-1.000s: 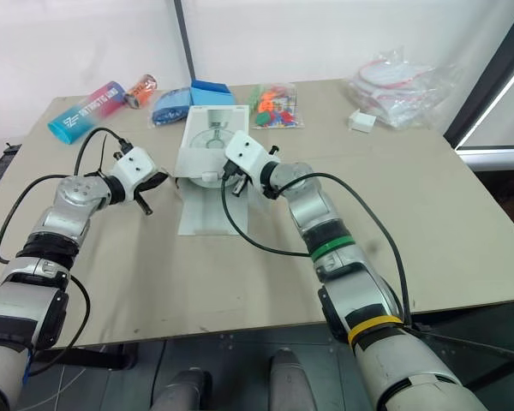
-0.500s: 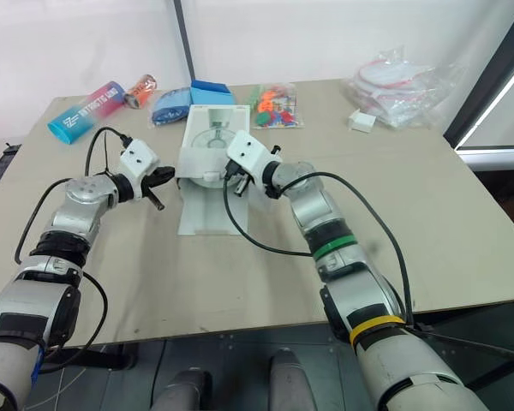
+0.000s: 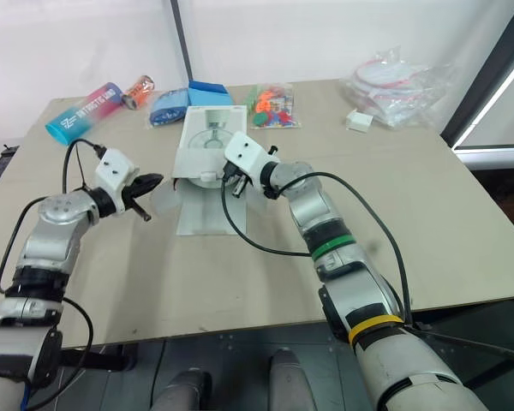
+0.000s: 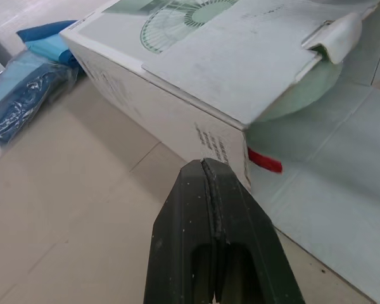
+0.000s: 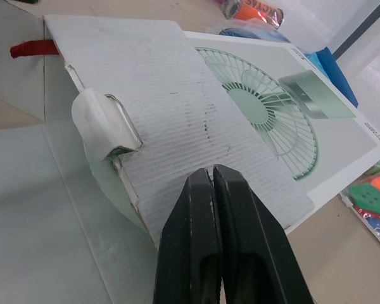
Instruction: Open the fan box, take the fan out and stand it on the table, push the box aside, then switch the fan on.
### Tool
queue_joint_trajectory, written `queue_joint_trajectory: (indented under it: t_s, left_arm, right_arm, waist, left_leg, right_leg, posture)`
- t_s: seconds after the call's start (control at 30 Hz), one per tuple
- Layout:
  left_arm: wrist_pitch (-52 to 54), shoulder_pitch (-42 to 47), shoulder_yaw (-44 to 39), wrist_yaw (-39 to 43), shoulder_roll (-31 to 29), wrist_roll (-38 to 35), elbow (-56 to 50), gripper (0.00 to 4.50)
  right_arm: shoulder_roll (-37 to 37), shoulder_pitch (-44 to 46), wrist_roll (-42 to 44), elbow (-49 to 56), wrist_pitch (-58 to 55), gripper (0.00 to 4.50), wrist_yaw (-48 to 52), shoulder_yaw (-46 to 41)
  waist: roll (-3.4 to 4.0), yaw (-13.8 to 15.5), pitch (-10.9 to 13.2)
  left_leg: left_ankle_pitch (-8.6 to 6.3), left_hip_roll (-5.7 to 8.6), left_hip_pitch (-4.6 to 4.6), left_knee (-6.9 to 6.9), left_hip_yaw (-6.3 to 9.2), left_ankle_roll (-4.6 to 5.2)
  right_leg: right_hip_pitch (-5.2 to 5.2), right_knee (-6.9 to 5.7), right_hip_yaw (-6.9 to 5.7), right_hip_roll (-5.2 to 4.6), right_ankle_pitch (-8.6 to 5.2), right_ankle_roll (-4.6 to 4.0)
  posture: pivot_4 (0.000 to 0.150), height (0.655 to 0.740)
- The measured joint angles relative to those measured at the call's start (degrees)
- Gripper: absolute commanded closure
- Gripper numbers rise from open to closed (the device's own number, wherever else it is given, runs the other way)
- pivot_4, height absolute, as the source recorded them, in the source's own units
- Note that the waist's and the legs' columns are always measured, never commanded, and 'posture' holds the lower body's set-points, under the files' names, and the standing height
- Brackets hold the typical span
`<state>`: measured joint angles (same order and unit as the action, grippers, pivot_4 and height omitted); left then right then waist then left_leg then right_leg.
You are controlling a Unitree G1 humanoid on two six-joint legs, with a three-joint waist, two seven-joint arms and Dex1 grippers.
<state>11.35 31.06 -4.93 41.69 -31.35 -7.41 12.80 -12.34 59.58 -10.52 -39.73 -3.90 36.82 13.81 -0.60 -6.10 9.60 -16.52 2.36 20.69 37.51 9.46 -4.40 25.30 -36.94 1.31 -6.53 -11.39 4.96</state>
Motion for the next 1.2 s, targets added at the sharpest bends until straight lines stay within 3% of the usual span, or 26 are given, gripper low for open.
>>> queue_joint_trajectory:
  t_s: [0.17, 0.3, 0.5, 0.7, 0.9, 1.03, 1.13, 1.2]
  left_arm:
    - [9.7, -9.1, -7.3, -2.6, -1.6, -6.3, -16.9, 4.50]
    - [17.3, -24.2, -15.6, -4.1, -0.7, -13.8, -30.1, 4.50]
    - [25.7, -39.3, -23.9, -6.4, 3.9, -26.3, -40.1, 4.50]
    - [31.8, -49.3, -25.3, -7.2, 6.9, -41.3, -46.1, 4.50]
    - [33.1, -51.6, -23.6, -10.0, 12.4, -50.2, -45.7, 2.74]
    - [34.8, -48.7, -18.5, -14.0, 17.8, -57.7, -42.6, 1.19]
    - [34.7, -45.3, -16.3, -16.1, 18.3, -59.4, -42.2, 0.21]
    - [34.6, -42.7, -15.5, -17.3, 18.7, -59.4, -40.0, 0.05]
  right_arm:
    - [-0.1, 0.0, 0.0, 0.0, 0.1, 4.42, 0.4, 0.0]
    - [0.2, 0.0, 0.1, 0.0, 0.1, 4.42, 0.6, 0.1]
    - [0.5, -0.1, 0.0, 0.0, 0.1, 4.42, 0.6, 0.1]
    - [0.7, -0.2, 0.0, -0.1, 0.3, 4.42, 0.6, 0.2]
    - [0.6, -0.2, 0.0, -0.1, 0.4, 4.50, 0.6, 0.2]
    - [0.4, -0.3, -0.1, -0.1, 0.4, 4.50, 0.5, 0.2]
    - [0.3, -0.3, -0.4, -0.1, 0.3, 4.50, 0.5, 0.3]
    - [0.0, -0.3, -0.5, -0.1, 0.4, 4.50, 0.3, 0.3]
  waist:
    - [-0.01, 0.1, 0.0]
    - [-0.01, -0.1, 0.0]
    - [-0.07, 0.4, 0.0]
    - [-0.14, 0.6, -0.1]
    - [-0.13, 1.0, -0.1]
    - [-0.16, 1.5, -0.1]
    - [-0.17, 1.6, -0.1]
    - [-0.16, 1.7, -0.1]
  left_leg:
    - [0.00, -0.01, -0.02, -0.03, -0.02, 0.00]
    - [-0.04, -0.02, -0.17, -0.16, -0.07, 0.04]
    - [-0.14, -0.03, -0.18, -0.12, -0.07, 0.23]
    - [-0.24, -0.05, -0.19, -0.12, -0.10, 0.33]
    - [-0.31, -0.07, -0.24, -0.12, -0.16, 0.41]
    - [-0.31, -0.10, -0.24, -0.09, -0.16, 0.41]
    - [-0.27, -0.11, -0.26, -0.09, -0.21, 0.33]
    - [-0.16, -0.12, -0.27, -0.10, -0.21, 0.14]
  right_leg:
    - [0.00, 0.15, 0.02, 0.00, 0.00, -0.01]
    - [0.03, 0.13, 0.16, 0.05, -0.02, -0.06]
    - [-0.07, 0.22, 0.15, 0.06, 0.03, -0.08]
    - [-0.09, 0.29, 0.15, 0.07, 0.05, -0.11]
    - [-0.15, 0.41, 0.17, 0.08, 0.05, -0.12]
    - [-0.17, 0.44, 0.16, 0.11, 0.12, -0.14]
    - [-0.20, 0.49, 0.17, 0.11, 0.16, -0.14]
    - [-0.21, 0.53, 0.17, 0.13, 0.16, -0.14]
  posture:
    - [0.150, 0.7400]
    - [0.150, 0.7400]
    - [0.150, 0.7400]
    - [0.150, 0.7400]
    - [0.150, 0.7400]
    - [0.150, 0.7400]
    - [0.150, 0.7400]
    - [0.150, 0.7400]
